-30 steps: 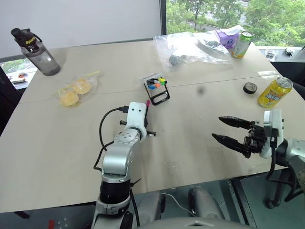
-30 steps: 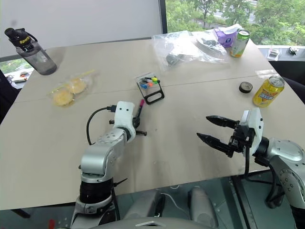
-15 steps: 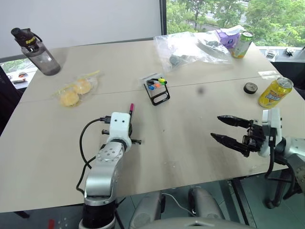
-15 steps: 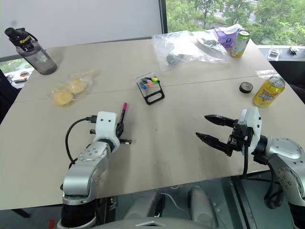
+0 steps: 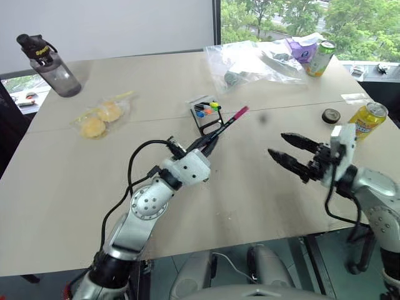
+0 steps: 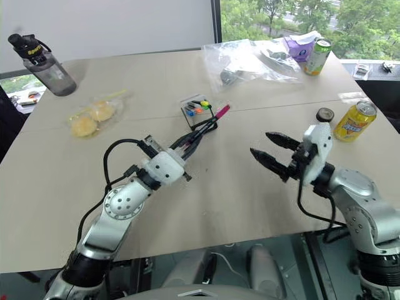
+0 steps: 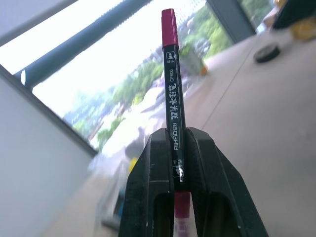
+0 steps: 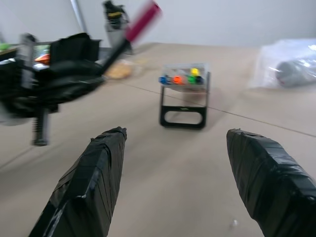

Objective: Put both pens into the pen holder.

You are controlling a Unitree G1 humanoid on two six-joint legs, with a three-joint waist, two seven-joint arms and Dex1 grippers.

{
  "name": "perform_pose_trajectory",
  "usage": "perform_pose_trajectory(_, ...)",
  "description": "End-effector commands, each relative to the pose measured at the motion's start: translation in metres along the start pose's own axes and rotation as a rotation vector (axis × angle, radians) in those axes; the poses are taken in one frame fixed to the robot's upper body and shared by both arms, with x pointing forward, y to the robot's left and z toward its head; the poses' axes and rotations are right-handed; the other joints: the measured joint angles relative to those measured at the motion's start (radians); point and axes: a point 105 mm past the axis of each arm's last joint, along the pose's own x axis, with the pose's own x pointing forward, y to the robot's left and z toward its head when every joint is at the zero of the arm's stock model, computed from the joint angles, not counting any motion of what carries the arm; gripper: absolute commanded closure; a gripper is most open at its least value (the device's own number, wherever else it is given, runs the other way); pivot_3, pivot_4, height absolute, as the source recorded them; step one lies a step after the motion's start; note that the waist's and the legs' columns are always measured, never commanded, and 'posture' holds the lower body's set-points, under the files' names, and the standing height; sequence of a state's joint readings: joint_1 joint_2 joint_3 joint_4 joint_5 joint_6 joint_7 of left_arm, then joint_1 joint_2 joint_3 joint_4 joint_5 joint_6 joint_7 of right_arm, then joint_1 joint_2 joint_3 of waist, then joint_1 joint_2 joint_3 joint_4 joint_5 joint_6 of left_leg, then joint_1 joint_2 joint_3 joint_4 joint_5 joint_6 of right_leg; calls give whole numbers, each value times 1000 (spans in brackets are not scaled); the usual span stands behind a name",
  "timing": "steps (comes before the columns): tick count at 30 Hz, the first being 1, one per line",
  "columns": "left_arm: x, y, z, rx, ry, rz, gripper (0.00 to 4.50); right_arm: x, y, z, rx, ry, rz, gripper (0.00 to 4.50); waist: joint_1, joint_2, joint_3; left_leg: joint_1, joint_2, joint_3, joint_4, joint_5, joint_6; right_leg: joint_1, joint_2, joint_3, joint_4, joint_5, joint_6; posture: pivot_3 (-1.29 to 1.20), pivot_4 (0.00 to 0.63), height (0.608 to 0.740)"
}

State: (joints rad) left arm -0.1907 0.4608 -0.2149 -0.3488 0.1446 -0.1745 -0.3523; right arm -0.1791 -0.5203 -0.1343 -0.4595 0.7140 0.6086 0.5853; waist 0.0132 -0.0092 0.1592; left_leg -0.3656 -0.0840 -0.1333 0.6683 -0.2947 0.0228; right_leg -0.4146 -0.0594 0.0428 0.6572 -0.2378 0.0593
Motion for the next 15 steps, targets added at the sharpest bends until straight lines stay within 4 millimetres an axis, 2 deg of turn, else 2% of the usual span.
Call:
perform_pose_trajectory(1,6,3,12,-7,-97,-28,4471,12,11,22,118,-116,21,1041,0,0,0,0,0,0,0,0,0,0,0,0,0,0,0,0,150,740)
perform_pose_trajectory(7,11,-2,13,28,-160,-101,4471,27,24,49,309,-252,89,1041,0,0,0,-1,0,0,0,0,0,-1,1,0,0,0,0,0,150,740)
perform_pose_trajectory(13,8,-11,4,48,-165,-133,4471,32,35,52,336,-251,141,1041,-1,1,0,-1,0,-1,0,0,0,-1,1,-1,0,0,0,0,150,740)
perform_pose_trajectory(14,8,-12,3,49,-165,-135,4500,33,36,52,336,-251,144,1565,-1,1,0,-1,0,-1,0,0,0,-1,1,-1,0,0,0,0,150,740)
perform_pose_trajectory(15,7,-12,1,49,-164,-135,4500,33,37,52,338,-252,151,1810,-2,1,0,-1,0,-1,0,0,0,-1,1,-1,0,0,0,0,150,740)
